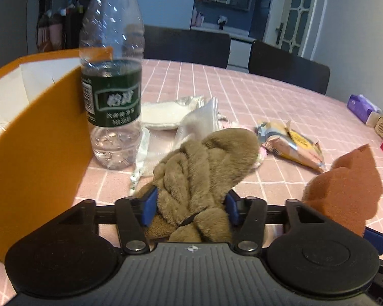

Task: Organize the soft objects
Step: 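Lift the plush toy and sponge over the box with both grippers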

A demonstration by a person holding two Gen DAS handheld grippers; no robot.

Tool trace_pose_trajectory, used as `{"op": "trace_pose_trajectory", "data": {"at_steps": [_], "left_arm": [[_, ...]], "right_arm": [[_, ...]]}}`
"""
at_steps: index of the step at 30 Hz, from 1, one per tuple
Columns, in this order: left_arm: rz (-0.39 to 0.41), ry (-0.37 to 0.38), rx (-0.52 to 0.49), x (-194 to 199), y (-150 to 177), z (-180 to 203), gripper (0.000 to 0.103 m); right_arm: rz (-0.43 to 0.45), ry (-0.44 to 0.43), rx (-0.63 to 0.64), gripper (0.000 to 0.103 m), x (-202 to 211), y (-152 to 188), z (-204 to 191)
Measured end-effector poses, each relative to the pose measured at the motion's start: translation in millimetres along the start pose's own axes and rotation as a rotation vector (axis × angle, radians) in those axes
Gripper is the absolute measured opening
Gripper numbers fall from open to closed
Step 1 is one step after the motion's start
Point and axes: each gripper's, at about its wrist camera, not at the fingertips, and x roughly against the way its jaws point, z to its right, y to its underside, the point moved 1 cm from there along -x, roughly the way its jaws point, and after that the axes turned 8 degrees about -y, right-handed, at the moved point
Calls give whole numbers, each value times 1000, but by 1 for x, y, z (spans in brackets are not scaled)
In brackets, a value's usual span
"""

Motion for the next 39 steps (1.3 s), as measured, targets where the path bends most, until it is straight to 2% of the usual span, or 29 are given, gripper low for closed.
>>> {"op": "trace_pose_trajectory", "data": {"at_steps": [3,7,12,17,20,25,30,34,39], "left_arm": [[22,40,13,19,2,-7,52],[90,99,4,52,3,-17,49],[133,153,15,86,-3,-32,49],[178,193,4,120,-11,-59,49],[206,175,-16,137,-23,-86,49],[236,81,-78,159,-58,-139,49],[222,-23,-159,155,-99,-174,49],[161,-41,-219,125,-126,-180,49],[84,-47,-265,75,-142,-176,49]], "right_arm": [[13,-31,29,43,9,0,-5],[16,-60,67,43,20,1,-12],[36,-109,130,43,35,-6,-25],[41,-214,244,43,52,-24,-51],[47,-289,332,43,57,-40,-75],[75,-406,514,43,56,-63,-129],[21,-503,658,43,25,-84,-183],[-53,-487,734,43,-20,-100,-218],[-208,-417,885,43,-77,-106,-255]]}}
